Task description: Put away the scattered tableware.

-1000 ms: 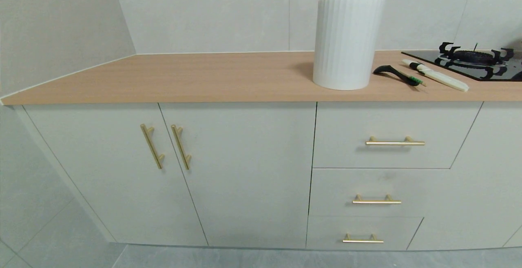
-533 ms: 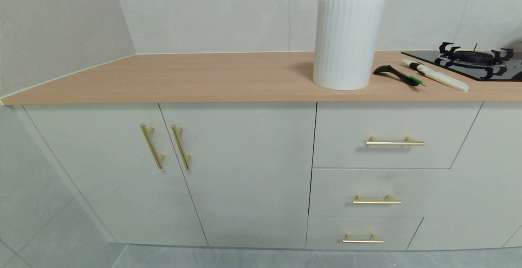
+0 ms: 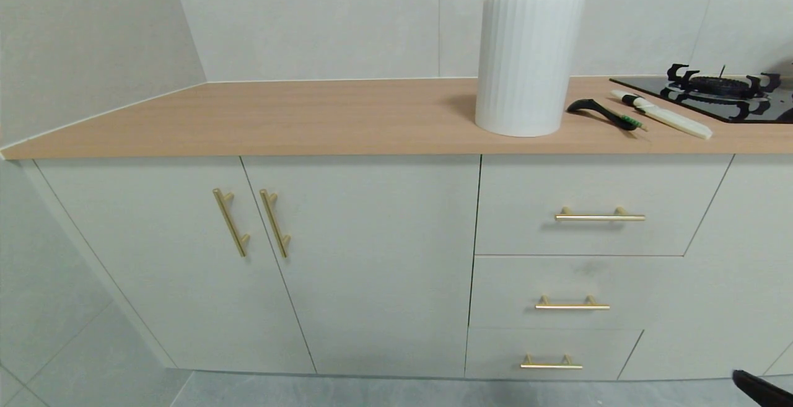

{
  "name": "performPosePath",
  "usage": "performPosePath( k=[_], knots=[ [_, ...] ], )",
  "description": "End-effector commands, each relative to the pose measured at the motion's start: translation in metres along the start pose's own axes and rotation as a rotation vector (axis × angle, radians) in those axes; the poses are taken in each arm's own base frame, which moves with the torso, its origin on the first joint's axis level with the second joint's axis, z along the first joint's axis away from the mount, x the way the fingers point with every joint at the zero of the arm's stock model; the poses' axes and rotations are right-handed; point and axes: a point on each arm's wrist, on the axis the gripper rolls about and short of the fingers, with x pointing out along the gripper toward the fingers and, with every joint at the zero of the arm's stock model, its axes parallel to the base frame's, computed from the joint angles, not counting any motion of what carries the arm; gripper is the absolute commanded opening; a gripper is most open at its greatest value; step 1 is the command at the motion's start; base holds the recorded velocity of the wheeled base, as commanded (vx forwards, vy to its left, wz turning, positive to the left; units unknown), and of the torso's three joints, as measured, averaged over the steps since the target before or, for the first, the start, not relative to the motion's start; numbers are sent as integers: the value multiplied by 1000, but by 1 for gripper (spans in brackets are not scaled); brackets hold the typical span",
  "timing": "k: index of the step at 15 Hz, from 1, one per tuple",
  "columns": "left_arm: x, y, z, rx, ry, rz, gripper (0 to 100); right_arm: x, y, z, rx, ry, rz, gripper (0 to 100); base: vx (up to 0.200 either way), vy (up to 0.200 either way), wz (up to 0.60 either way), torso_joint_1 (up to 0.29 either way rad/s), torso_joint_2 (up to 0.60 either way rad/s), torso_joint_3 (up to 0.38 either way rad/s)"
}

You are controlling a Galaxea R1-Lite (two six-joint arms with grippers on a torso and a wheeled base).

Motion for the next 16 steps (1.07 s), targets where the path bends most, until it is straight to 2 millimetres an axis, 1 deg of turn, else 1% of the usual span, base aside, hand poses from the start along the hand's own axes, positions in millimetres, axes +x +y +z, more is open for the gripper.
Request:
performPosePath(
  k=[1, 2, 3, 4, 6, 7, 9, 10, 11, 13, 15, 16],
  knots=[
    [0, 0, 0, -1, 0, 1, 100, 114, -9, 32, 24, 275, 30, 100, 0, 0, 0, 0, 0, 0],
    [0, 0, 0, -1, 0, 1, 100, 133, -11, 30, 21, 272, 31, 100, 0, 0, 0, 0, 0, 0],
    [0, 0, 0, -1, 0, 1, 100, 144, -12, 29, 19, 264, 28, 100, 0, 0, 0, 0, 0, 0],
    [0, 0, 0, -1, 0, 1, 100, 171, -15, 24, 16, 238, 24, 100, 0, 0, 0, 0, 0, 0],
    [0, 0, 0, -1, -1, 1, 100, 204, -20, 12, 15, 237, 14, 100, 0, 0, 0, 0, 0, 0],
    [0, 0, 0, -1, 0, 1, 100, 219, -22, 5, 15, 238, 11, 100, 0, 0, 0, 0, 0, 0],
    [0, 0, 0, -1, 0, 1, 100, 245, -25, -17, 11, 261, -10, 100, 0, 0, 0, 0, 0, 0],
    [0, 0, 0, -1, -1, 1, 100, 257, -28, -28, 5, 258, -48, 100, 0, 0, 0, 0, 0, 0],
    [0, 0, 0, -1, 0, 1, 100, 268, -30, -36, -1, 241, -78, 100, 0, 0, 0, 0, 0, 0],
    [0, 0, 0, -1, 0, 1, 100, 282, -32, -45, -4, 201, -101, 100, 0, 0, 0, 0, 0, 0],
    [0, 0, 0, -1, 0, 1, 100, 292, -34, -47, -3, 194, -130, 100, 0, 0, 0, 0, 0, 0],
    [0, 0, 0, -1, 0, 1, 100, 292, -34, -47, -3, 194, -130, 100, 0, 0, 0, 0, 0, 0]
  ],
)
